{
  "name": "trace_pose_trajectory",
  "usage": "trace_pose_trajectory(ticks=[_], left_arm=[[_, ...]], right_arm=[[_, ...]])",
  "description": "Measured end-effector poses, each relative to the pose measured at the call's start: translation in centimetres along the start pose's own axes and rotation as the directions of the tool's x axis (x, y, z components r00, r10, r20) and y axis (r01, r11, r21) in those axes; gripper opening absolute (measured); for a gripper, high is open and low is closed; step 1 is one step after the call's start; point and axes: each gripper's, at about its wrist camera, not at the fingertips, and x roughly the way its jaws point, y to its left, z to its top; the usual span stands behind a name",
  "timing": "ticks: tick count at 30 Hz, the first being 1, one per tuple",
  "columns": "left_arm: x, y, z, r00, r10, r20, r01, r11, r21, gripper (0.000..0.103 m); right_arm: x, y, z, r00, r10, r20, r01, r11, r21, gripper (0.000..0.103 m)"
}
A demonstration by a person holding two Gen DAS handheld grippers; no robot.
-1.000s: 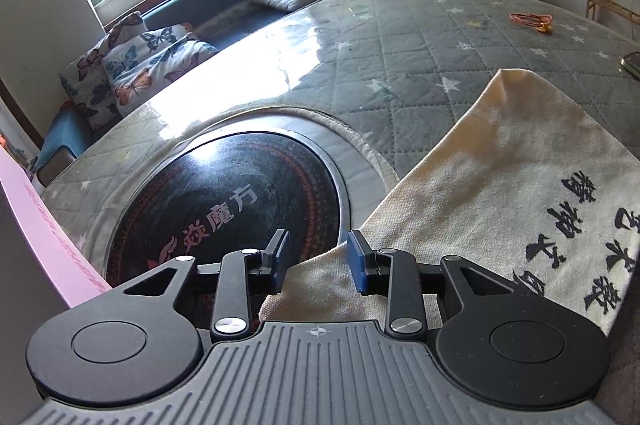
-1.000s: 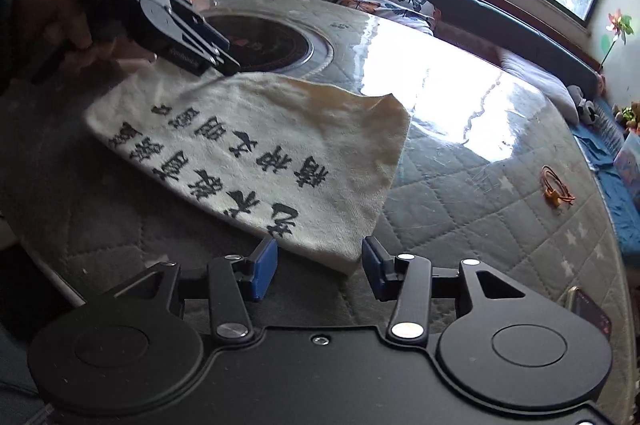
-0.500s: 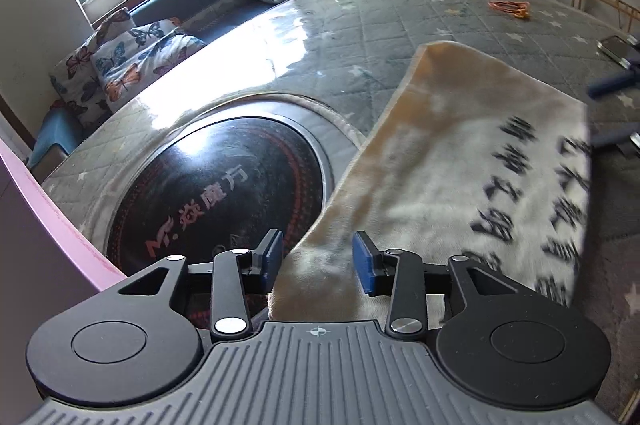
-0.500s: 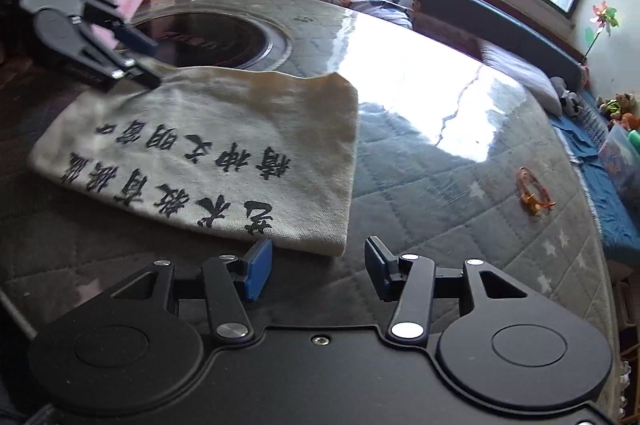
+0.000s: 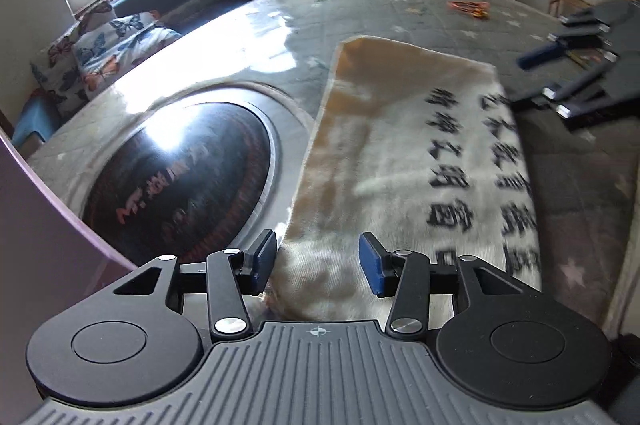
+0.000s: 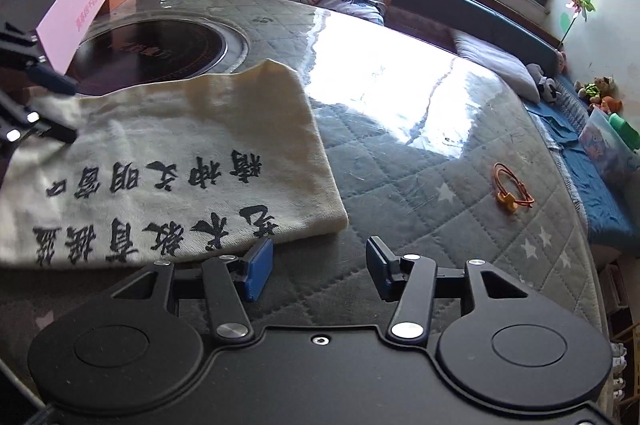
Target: Fold shopping bag
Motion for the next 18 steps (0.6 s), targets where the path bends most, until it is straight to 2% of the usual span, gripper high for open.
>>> trace_pose_trajectory(ticks=[12,15,17,18], left_arm=[[-3.8,-3.3,-3.8,0.990,-0.142,0.023,0.144,0.986,-0.081,0.051],[-4.3,-3.7,-4.0,0.982,-0.186,0.031,0.188,0.977,-0.096,0.051],[-4.3,-4.3,-4.2,0.980,-0.194,0.036,0.196,0.978,-0.077,0.052],[-4.4,-4.5,-4.2,0.981,-0.190,0.039,0.192,0.979,-0.064,0.052]], right_arm=[[3.2,2.7,4.2,0.999,-0.027,0.020,0.030,0.984,-0.176,0.055],[3.6,3.8,5.3,0.999,0.013,0.045,-0.003,0.976,-0.216,0.057],[3.9,4.8,6.2,0.994,0.107,0.035,-0.097,0.971,-0.219,0.060],[3.9,5.1,6.4,0.994,0.102,0.035,-0.092,0.972,-0.217,0.060]])
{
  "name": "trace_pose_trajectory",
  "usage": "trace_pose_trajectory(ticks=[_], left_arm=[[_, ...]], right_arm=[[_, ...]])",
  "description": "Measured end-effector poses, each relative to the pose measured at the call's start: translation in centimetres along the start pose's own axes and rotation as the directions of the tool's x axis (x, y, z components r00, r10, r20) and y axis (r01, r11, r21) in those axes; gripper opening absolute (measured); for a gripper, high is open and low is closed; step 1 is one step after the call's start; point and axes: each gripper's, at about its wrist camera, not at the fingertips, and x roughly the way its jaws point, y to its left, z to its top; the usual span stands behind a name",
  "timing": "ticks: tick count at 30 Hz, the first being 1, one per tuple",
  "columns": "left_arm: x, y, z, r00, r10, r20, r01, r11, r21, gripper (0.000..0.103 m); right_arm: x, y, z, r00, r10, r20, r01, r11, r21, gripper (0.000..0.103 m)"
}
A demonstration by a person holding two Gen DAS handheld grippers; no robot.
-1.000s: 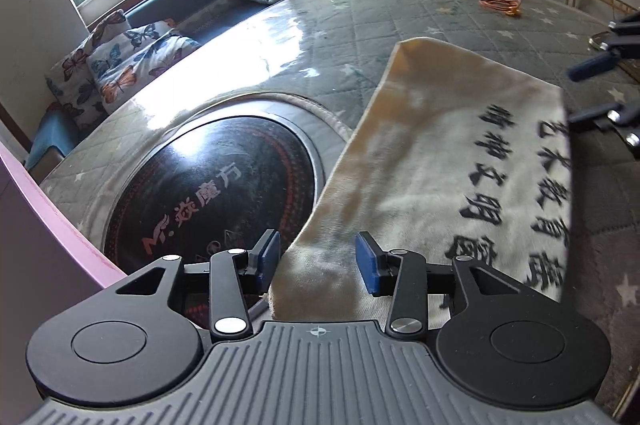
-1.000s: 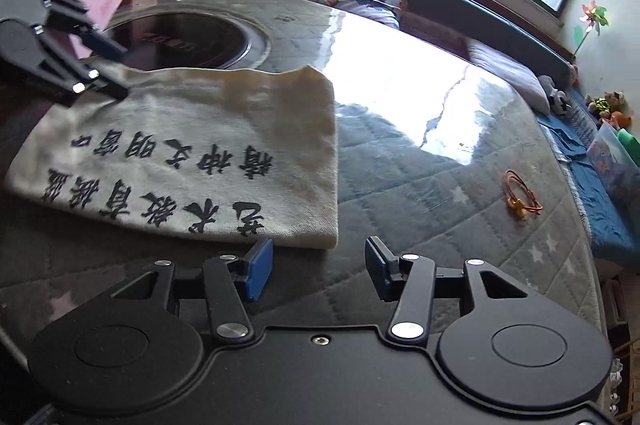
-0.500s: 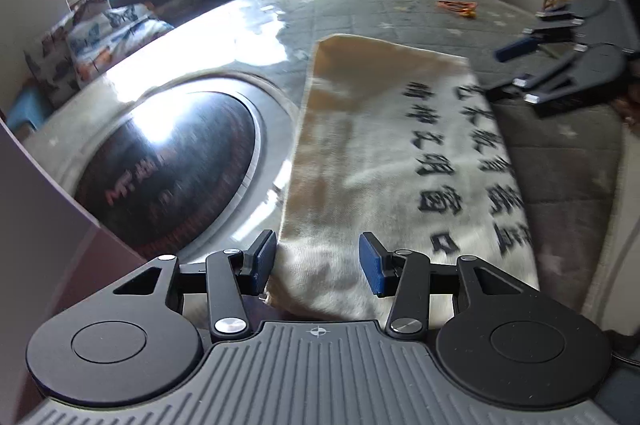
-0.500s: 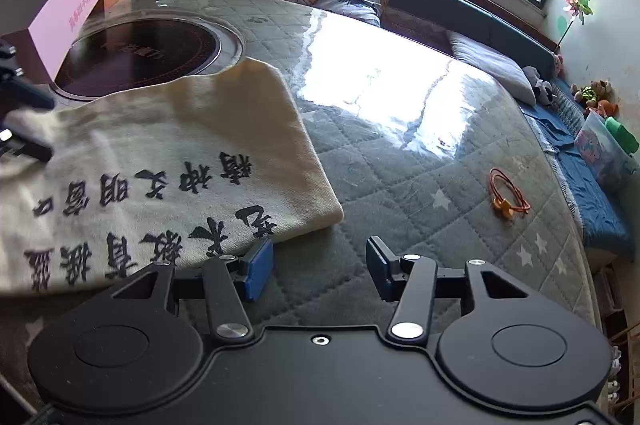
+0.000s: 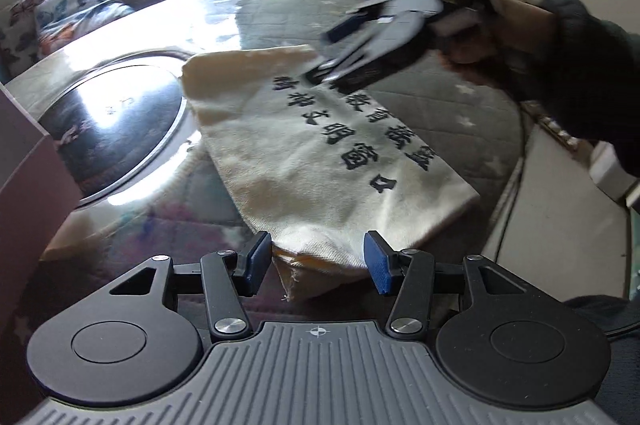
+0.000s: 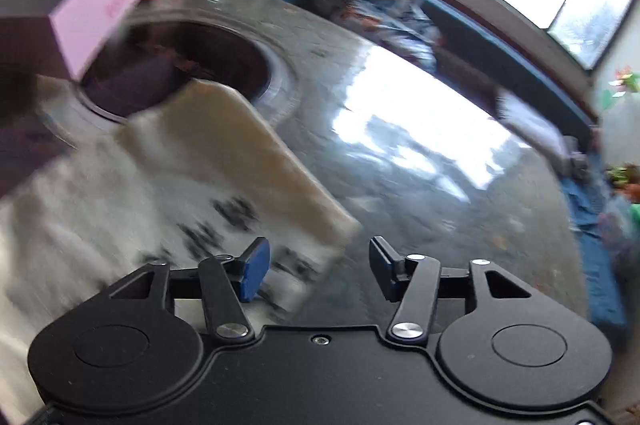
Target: Fold shopping bag
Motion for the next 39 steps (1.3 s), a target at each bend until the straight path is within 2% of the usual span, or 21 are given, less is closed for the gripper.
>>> trace_pose_trajectory(ticks=[1,2,5,7,10,12,16,18,22,30,36,39], left_arm=[[-0.1,0.0,0.0,1.000,0.002,0.001,-0.002,1.000,0.006,0.052],[-0.1,0.1,0.0,1.000,-0.004,0.000,0.004,1.000,0.004,0.053],[-0.4,1.4,0.2,0.999,-0.034,-0.007,0.033,0.999,-0.022,0.054],[-0.7,2.0,0.5,1.000,-0.027,0.000,0.027,0.999,-0.030,0.052],[-1.2,2.9,1.2,1.000,-0.015,0.017,0.015,0.999,-0.029,0.052],[-1.3,3.1,1.7,1.000,0.008,0.028,-0.008,1.000,-0.014,0.052],[-0.9,4.3,3.3,0.995,0.081,0.064,-0.080,0.997,-0.011,0.052],[-0.3,4.8,4.3,0.991,0.104,0.088,-0.104,0.995,-0.005,0.052],[1.2,5.2,6.2,0.983,0.137,0.124,-0.140,0.990,0.016,0.052],[5.8,6.4,10.6,0.964,0.207,0.169,-0.210,0.978,-0.001,0.052],[8.9,7.5,12.7,0.964,0.210,0.161,-0.212,0.977,-0.009,0.053],[10.0,7.9,13.4,0.968,0.191,0.166,-0.190,0.982,-0.018,0.053]], right_arm=[[-0.1,0.4,0.4,0.999,-0.032,0.014,0.032,0.999,-0.001,0.060],[-0.4,0.4,0.6,0.999,-0.031,0.023,0.030,0.999,0.011,0.061],[-1.8,-0.3,0.2,0.999,0.039,0.019,-0.040,0.996,0.075,0.062],[-3.3,-0.3,-0.9,0.997,0.072,0.013,-0.073,0.993,0.091,0.070],[-5.9,0.2,-2.4,0.993,0.121,0.010,-0.122,0.987,0.102,0.074],[-7.4,0.6,-3.2,0.986,0.165,0.011,-0.165,0.978,0.124,0.080],[-9.7,1.5,-4.6,0.958,0.286,-0.010,-0.280,0.944,0.175,0.081],[-9.9,2.4,-5.1,0.948,0.316,-0.034,-0.305,0.935,0.181,0.081],[-9.7,4.1,-5.9,0.941,0.328,-0.078,-0.311,0.934,0.175,0.081],[-9.6,4.8,-7.0,0.934,0.343,-0.098,-0.321,0.927,0.193,0.081],[-9.5,5.3,-7.3,0.941,0.322,-0.109,-0.304,0.940,0.152,0.081],[-9.4,5.4,-7.2,0.941,0.318,-0.111,-0.302,0.942,0.145,0.081]])
